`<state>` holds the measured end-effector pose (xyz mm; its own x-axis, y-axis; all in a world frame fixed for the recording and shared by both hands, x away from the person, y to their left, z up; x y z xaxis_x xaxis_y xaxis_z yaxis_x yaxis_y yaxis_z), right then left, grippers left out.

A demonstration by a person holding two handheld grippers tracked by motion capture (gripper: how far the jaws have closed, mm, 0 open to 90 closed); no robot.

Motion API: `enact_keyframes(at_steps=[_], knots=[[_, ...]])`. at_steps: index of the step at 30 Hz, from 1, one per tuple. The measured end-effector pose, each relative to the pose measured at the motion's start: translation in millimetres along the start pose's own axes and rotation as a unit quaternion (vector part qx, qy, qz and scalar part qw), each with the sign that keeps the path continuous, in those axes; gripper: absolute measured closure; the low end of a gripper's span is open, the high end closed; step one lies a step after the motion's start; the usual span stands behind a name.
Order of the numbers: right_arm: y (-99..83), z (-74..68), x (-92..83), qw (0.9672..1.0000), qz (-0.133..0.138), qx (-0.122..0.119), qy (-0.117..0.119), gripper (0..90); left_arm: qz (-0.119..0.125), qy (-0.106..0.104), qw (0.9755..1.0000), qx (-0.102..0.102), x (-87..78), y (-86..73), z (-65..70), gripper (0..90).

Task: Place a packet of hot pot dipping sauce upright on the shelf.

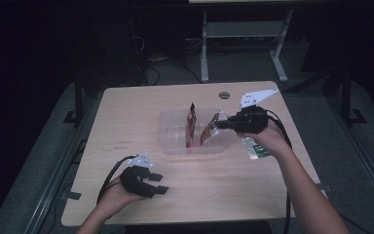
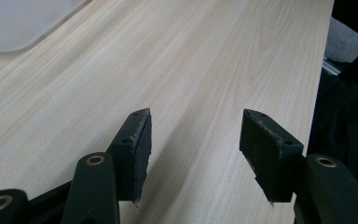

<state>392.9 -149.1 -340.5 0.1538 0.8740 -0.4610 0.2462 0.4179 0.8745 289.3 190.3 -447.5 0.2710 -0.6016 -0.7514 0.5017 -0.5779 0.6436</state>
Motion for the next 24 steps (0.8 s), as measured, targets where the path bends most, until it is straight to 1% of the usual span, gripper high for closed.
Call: enact_keyframes(at_steps=[3,6,12,18,19,20,23,24], knots=[[2.7,7.3,-0.1,0.9999,-0.004,0.001,-0.011,89.4,0.002,-0.002,1.0,-0.005,0.6,0.1,0.8,43.3],[4.3,12.6,0.4,0.9997,-0.013,-0.003,-0.022,89.5,0.001,-0.005,1.0,-0.009,1.0,0.2,1.9,43.4],[5.8,18.8,2.1,0.9989,-0.027,-0.005,-0.037,89.4,-0.001,-0.009,0.9999,-0.009,1.5,0.2,2.1,43.5],[4.8,22.1,8.7,0.9982,-0.039,-0.013,-0.043,89.4,-0.002,-0.011,0.9999,-0.008,2.0,0.0,2.4,43.8],[4.7,22.0,10.1,0.9982,-0.041,-0.012,-0.042,89.4,-0.002,-0.011,0.9999,-0.007,2.0,0.1,2.4,43.9],[4.6,22.0,11.8,0.9982,-0.043,-0.013,-0.041,89.4,-0.005,-0.011,0.9999,-0.001,1.5,0.1,1.6,43.8],[4.3,21.7,15.4,0.998,-0.047,-0.014,-0.039,89.4,-0.005,-0.012,0.9999,-0.003,1.3,-0.1,2.1,44.1],[3.7,21.8,19.3,0.9977,-0.054,-0.018,-0.038,89.4,-0.002,-0.013,0.9999,-0.007,1.5,0.0,2.8,44.1]])
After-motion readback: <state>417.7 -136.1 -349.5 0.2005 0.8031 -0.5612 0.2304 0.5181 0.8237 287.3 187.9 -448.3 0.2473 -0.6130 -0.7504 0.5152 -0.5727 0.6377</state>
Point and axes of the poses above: each handheld gripper's, and its own axes: x roughly forward along the jaws, y roughly out of its top, z roughly to its right, the point moved 2 cm from there along x, roughly forward along the jaws, and after that the axes turned 8 degrees about y, right-handed, at the moved point
